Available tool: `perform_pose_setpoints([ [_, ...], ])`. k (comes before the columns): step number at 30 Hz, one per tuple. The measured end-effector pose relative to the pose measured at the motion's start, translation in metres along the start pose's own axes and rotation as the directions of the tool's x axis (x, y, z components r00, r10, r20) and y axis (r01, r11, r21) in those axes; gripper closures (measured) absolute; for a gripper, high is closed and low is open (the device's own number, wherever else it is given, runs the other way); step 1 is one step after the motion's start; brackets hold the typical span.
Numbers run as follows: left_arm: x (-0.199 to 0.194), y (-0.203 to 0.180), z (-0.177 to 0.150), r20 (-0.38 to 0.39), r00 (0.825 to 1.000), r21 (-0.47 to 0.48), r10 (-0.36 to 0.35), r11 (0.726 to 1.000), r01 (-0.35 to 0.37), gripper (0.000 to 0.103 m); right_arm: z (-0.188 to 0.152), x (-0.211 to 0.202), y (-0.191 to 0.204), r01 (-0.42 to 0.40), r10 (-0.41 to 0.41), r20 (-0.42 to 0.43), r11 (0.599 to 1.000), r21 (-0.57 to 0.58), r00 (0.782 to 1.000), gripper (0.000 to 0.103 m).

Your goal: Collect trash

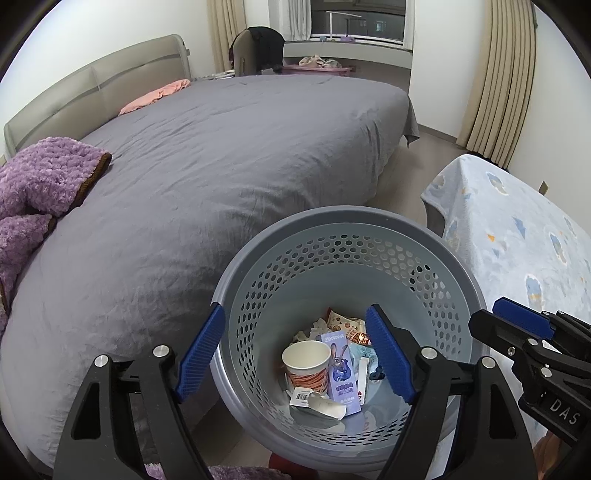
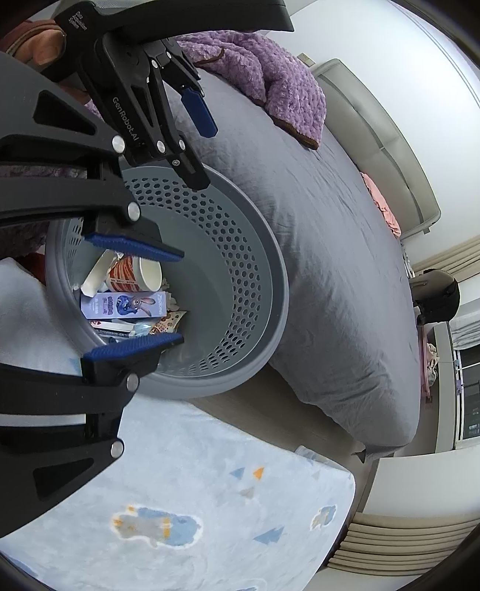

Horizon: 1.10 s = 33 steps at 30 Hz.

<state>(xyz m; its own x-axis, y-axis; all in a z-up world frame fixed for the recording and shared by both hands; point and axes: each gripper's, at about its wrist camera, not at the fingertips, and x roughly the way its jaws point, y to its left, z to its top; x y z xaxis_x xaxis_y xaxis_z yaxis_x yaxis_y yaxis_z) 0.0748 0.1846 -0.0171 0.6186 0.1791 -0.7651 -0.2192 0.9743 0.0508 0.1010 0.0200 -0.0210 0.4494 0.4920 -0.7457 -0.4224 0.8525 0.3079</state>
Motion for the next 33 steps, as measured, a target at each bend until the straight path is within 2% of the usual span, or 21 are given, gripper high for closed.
perform_pose_setpoints([
  [2,0.0000,0.0004,-0.0001,-0.001,1.000,-0.001,0.001,1.000,-0.001,0.025,-0.0004,-0.0007,-0.0009,0.004,-0.004,0.004,1.000,0.001,1.000,0.055],
  [13,-0.0016,0.0032,0.0001,0.008,1.000,-0.009,0.017,1.000,-0.017,0.013,-0.0013,0.0000,-0.0050,0.036,-0.036,0.002,0.999,0.018,0.999,0.046],
  [25,-0.0013,0.0052,-0.0002,0.010,1.000,-0.018,0.023,1.000,-0.023,0.007,-0.0004,0.0009,-0.0061,0.062,-0.062,0.000,0.998,0.033,0.998,0.045],
  [33,0.0002,0.0065,-0.0005,0.001,1.000,-0.024,0.026,0.999,-0.026,0.007,-0.0004,-0.0001,-0.0074,0.065,-0.065,0.003,0.997,0.042,0.998,0.042],
])
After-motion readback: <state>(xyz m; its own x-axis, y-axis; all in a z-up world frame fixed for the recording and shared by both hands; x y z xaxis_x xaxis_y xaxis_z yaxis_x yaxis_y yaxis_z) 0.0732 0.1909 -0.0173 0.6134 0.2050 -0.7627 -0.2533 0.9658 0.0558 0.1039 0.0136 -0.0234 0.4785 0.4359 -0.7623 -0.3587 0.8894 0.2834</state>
